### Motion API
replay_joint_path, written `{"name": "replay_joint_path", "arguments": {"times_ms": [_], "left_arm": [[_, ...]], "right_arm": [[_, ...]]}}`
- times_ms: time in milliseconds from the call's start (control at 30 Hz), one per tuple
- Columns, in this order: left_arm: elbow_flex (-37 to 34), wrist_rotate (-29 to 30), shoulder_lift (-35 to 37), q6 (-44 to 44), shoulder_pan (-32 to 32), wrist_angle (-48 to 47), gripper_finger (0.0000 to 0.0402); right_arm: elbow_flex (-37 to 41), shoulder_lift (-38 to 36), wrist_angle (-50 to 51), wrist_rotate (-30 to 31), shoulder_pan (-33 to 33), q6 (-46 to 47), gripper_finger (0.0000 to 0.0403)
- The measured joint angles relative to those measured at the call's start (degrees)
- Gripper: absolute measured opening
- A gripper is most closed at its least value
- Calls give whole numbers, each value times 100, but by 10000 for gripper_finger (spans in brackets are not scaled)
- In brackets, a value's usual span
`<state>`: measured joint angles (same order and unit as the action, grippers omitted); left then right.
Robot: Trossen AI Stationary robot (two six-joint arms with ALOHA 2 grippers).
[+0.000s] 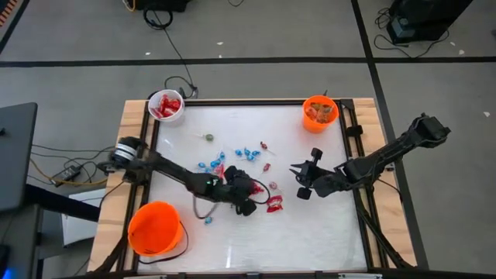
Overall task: Sort candy by brand, put in halloween buckets
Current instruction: Put the top red candy pack into the white bucket
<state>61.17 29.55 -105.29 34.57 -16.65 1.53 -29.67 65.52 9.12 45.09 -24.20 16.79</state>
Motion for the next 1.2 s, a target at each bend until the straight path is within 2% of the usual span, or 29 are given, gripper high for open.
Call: {"name": "replay_joint_path", "arguments": {"times_ms": [167, 367, 600, 700, 867, 1033, 1200], "left_arm": [[-5, 714, 273, -214, -260, 79, 35], [19, 963, 370, -404, -462, 105, 10], [23, 984, 1055, -149, -414, -884, 10], [14, 632, 1286, -131, -143, -1399, 10], [17, 479, 1531, 184, 426, -2562, 10], [12, -365, 1776, 334, 1463, -3844, 10], [15, -623, 2056, -200, 2405, -4140, 10]], "right_arm": [[0, -1, 21, 172, -68, -23, 75], [0, -9, -178, 262, 107, -217, 75], [0, -4, -124, -548, 271, -97, 75], [0, -4, 34, -759, 285, 108, 75], [0, -2, 39, -768, 217, 263, 73], [0, -4, 36, -773, 178, 347, 73], [0, -2, 80, -834, 178, 468, 73]]}}
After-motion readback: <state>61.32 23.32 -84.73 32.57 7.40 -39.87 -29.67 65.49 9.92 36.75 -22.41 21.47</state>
